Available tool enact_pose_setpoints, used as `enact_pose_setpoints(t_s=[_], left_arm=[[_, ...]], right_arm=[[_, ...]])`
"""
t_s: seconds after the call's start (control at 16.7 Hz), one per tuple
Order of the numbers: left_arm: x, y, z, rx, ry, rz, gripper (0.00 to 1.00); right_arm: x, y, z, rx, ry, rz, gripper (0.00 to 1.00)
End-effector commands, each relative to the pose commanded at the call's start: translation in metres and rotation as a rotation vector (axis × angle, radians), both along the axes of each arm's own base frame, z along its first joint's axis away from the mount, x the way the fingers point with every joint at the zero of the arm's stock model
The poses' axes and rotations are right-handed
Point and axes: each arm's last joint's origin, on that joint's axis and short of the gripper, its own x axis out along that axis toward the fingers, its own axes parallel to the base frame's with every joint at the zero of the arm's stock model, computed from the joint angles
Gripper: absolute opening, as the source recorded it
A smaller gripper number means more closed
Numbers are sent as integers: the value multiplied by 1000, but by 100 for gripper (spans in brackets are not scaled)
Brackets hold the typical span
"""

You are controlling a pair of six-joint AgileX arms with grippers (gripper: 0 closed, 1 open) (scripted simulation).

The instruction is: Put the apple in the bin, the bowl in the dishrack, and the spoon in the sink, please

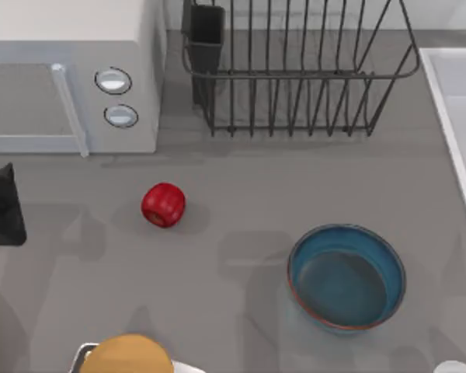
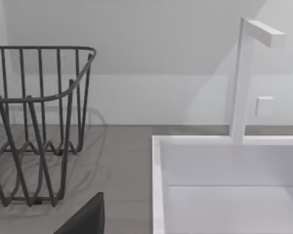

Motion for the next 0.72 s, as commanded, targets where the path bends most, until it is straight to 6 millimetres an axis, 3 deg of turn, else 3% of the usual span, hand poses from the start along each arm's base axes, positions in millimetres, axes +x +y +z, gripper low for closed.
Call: enact_pose_setpoints(t_s=[0.18,0.36,0.54,0.72], left_arm=[[45,-18,24,29,236,-44,100],[101,-47,31,80,468,-92,100],[152,-86,19,148,669,-148,100],[189,-125,-6,223,837,-197,100]], right_arm=[[0,0,0,0,0,0,100],[0,0,0,0,0,0,100],[0,0,0,0,0,0,100],[0,0,0,0,0,0,100]])
